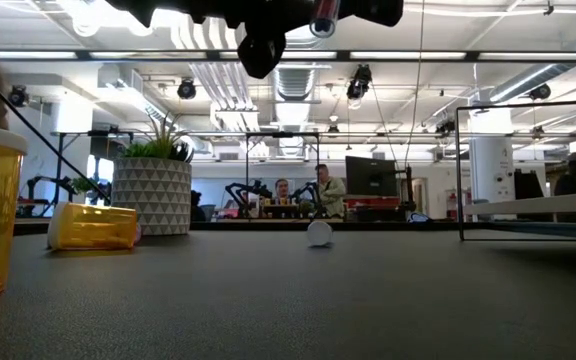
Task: Pick and place medicine bottles onto shelf by color
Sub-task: Put the bottom blue pill bottle on the shelf aligned with the other blue pill bottle
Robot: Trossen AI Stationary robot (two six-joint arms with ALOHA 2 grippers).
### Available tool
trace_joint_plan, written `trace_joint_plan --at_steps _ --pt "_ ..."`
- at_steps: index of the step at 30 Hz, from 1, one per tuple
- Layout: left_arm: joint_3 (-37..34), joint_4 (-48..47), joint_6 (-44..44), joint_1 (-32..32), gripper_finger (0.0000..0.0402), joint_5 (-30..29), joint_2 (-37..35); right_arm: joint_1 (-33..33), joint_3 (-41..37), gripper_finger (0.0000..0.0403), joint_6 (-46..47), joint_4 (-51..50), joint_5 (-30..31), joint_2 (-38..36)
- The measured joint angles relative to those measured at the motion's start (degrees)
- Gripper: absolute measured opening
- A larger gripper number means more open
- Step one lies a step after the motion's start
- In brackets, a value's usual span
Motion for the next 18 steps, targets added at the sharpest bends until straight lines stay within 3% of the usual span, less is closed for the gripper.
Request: trace_joint_plan --at_steps 10,18 --pt "0.00 -0.26 0.04 0.06 0.0075 0.03 -0.29 0.00 0.00 0.0185 -0.74 0.06 0.48 -0.87" --pt "0.03 -0.04 0.04 0.06 0.0075 -0.08 -0.31 0.00 0.00 0.0178 -0.88 0.32 0.48 -0.89"
